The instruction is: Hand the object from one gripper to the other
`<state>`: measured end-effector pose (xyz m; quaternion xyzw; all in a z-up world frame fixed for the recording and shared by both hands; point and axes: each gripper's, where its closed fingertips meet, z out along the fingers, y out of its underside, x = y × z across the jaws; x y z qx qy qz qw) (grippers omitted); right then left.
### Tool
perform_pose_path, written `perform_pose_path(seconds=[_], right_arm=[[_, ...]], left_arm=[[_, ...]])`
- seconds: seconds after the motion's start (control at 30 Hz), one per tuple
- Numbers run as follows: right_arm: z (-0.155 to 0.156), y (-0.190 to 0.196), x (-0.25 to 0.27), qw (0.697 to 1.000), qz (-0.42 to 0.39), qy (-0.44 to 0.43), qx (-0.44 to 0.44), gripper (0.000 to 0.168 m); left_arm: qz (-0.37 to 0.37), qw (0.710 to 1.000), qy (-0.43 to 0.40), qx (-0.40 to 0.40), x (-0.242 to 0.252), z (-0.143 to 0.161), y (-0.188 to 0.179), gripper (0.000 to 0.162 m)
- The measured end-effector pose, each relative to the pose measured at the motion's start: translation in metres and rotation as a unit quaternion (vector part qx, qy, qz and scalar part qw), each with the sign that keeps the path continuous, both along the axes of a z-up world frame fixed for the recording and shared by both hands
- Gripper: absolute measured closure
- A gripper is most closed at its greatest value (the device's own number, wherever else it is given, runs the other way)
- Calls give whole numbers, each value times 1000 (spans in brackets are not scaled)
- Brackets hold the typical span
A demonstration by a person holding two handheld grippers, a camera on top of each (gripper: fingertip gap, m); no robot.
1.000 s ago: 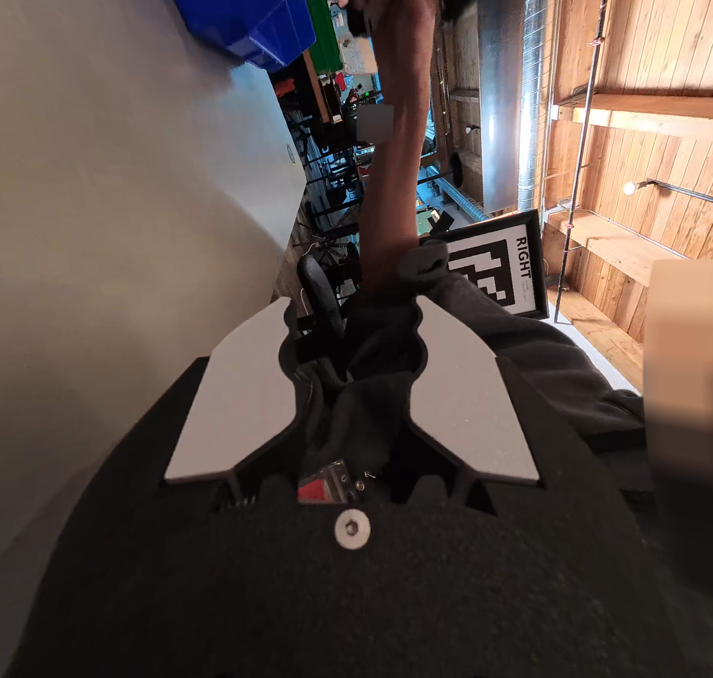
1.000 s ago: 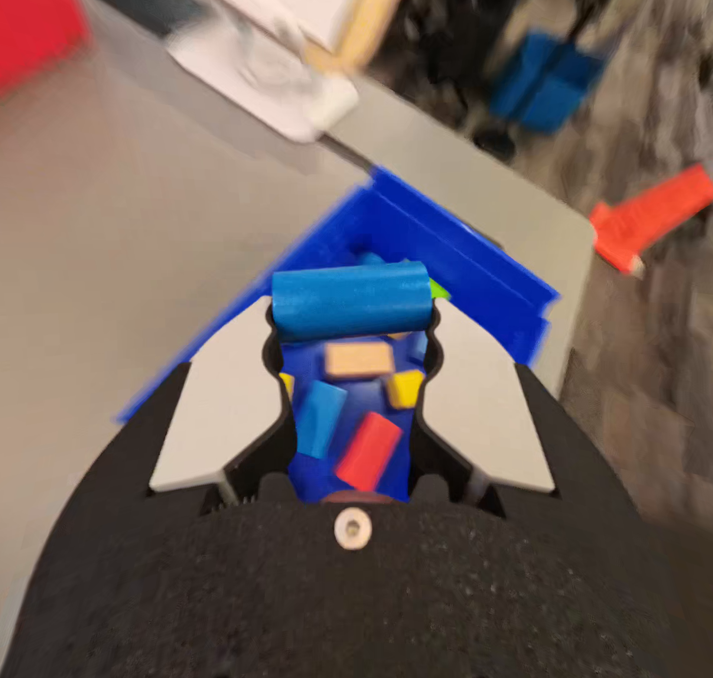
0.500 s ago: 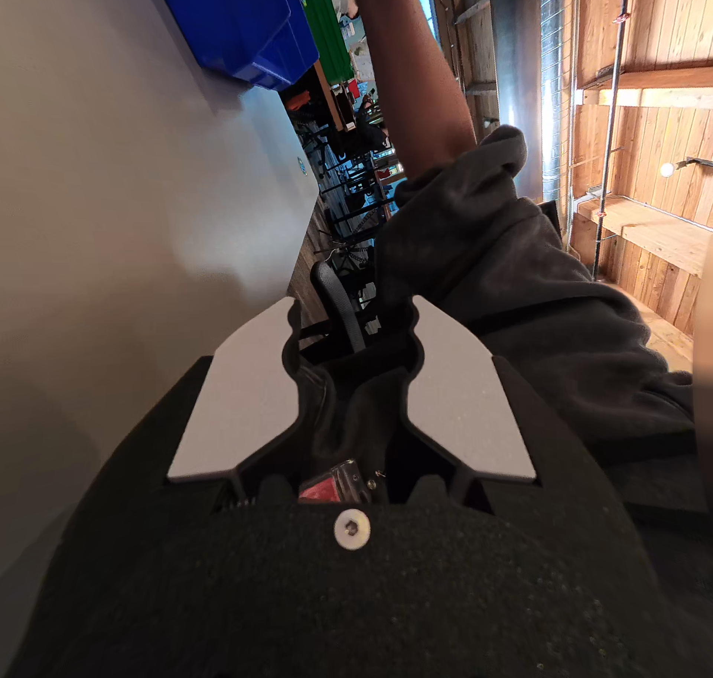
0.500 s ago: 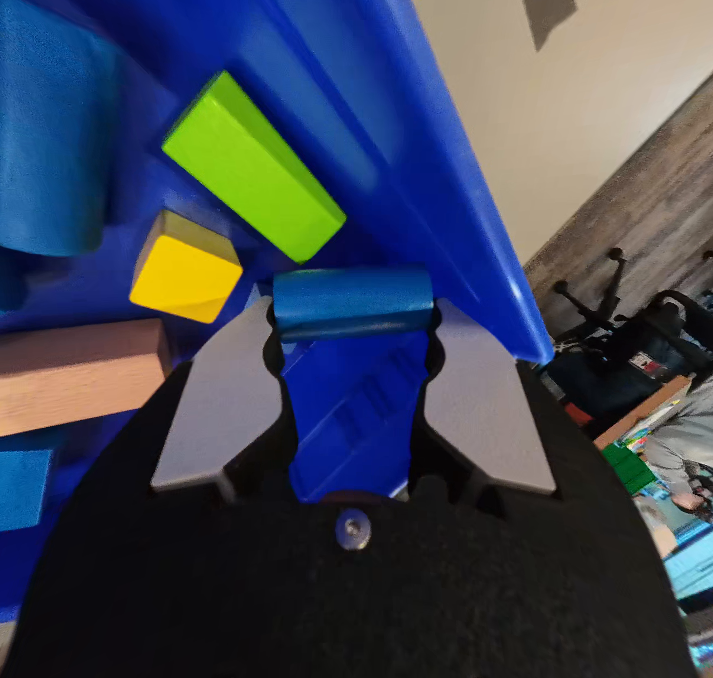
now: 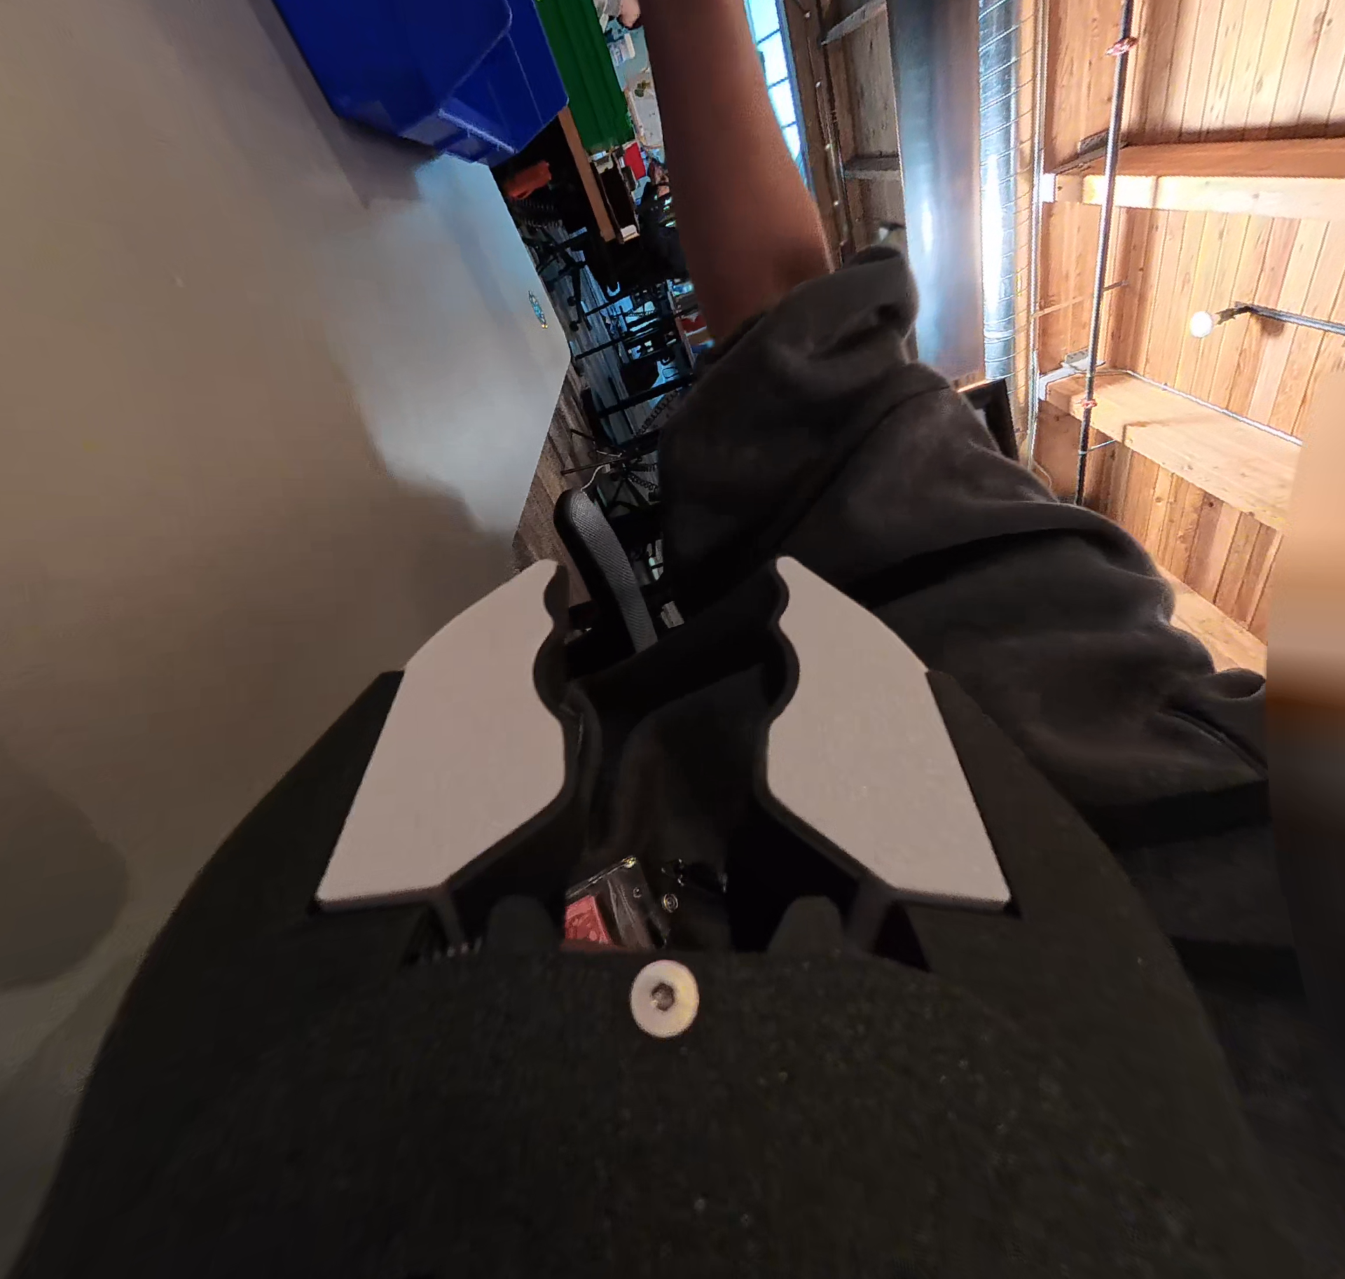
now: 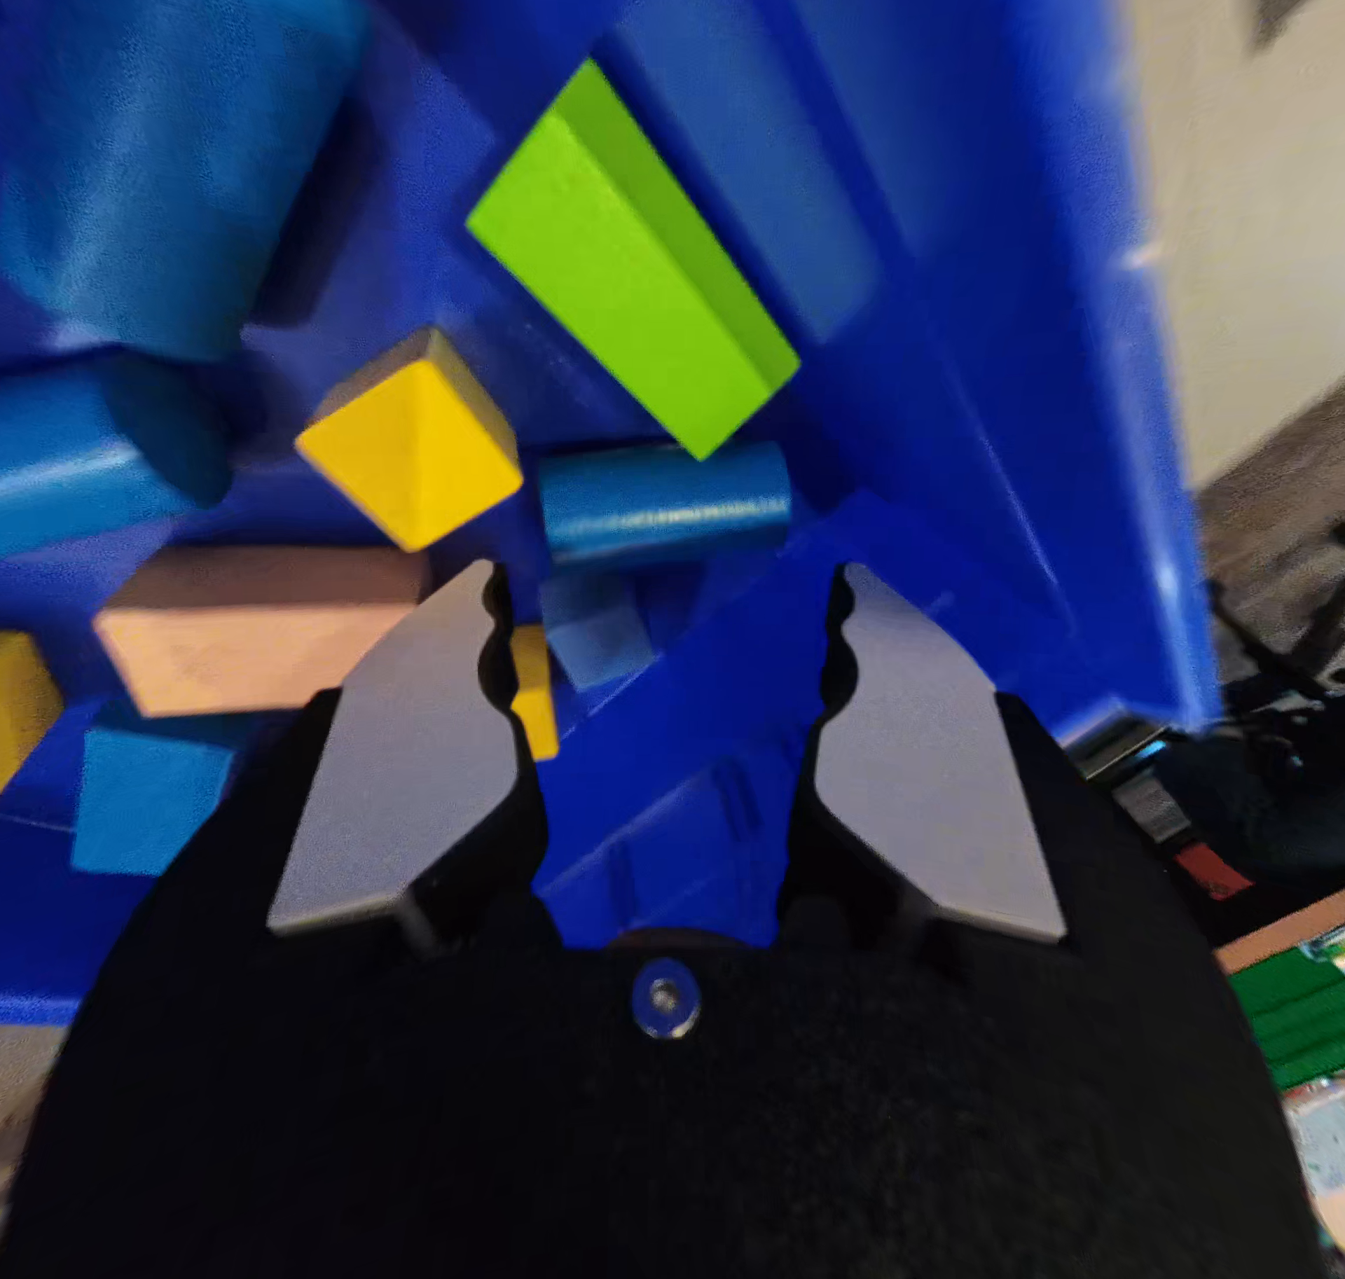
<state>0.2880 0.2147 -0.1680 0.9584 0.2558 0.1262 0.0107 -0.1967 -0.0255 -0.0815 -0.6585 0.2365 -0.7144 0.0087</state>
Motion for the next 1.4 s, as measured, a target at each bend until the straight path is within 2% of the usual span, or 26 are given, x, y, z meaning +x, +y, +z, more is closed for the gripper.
perform_pose_path(seconds=[0.07, 0.13, 0.23, 0.33, 0.47, 0.5, 0.53, 0.6, 0.73, 0.83, 0.97, 1.0, 1.07, 1.13, 1.2, 1.4], right_arm=[[38, -3, -14, 996, 15, 6, 90, 94], [81, -22, -40, 978, 28, 23, 206, 100], [115, -80, -114, 921, 27, 136, 365, 97], [100, -149, -198, 846, -8, 301, 440, 97], [51, -202, -246, 791, -75, 366, 485, 99], [44, -209, -250, 785, -74, 364, 496, 98], [38, -215, -253, 792, -72, 354, 492, 91], [38, -223, -254, 799, -55, 339, 494, 93], [41, -225, -253, 779, -59, 360, 510, 93], [38, -224, -257, 775, -59, 378, 502, 94], [39, -222, -263, 772, -59, 405, 487, 94], [41, -222, -264, 768, -58, 408, 490, 94], [43, -222, -265, 764, -54, 412, 493, 94], [42, -222, -264, 766, -56, 411, 490, 94], [43, -223, -264, 764, -57, 416, 490, 94], [44, -222, -260, 754, -73, 435, 486, 94]], left_arm=[[3, 1000, 8, 15, -2, -1, 0, 112], [10, 999, 20, 34, -4, -3, 1, 112], [24, 998, 32, 57, -7, -4, 7, 112], [45, 992, 68, 97, -11, -14, 15, 112], [80, 979, 111, 153, -17, -22, 30, 112], [85, 974, 122, 171, -18, -25, 33, 112], [88, 969, 134, 191, -19, -27, 34, 112], [89, 957, 153, 231, -19, -29, 37, 112], [92, 925, 185, 318, -30, -16, 53, 113], [128, 869, 209, 430, -56, 16, 102, 113], [149, 760, 237, 586, -80, 60, 202, 113], [146, 741, 243, 608, -80, 67, 227, 113], [114, 721, 255, 634, -77, 69, 267, 113], [56, 712, 294, 635, -76, 53, 304, 112], [-5, 702, 342, 625, -77, 28, 337, 104], [-109, 669, 421, 602, -70, -44, 410, 106]])
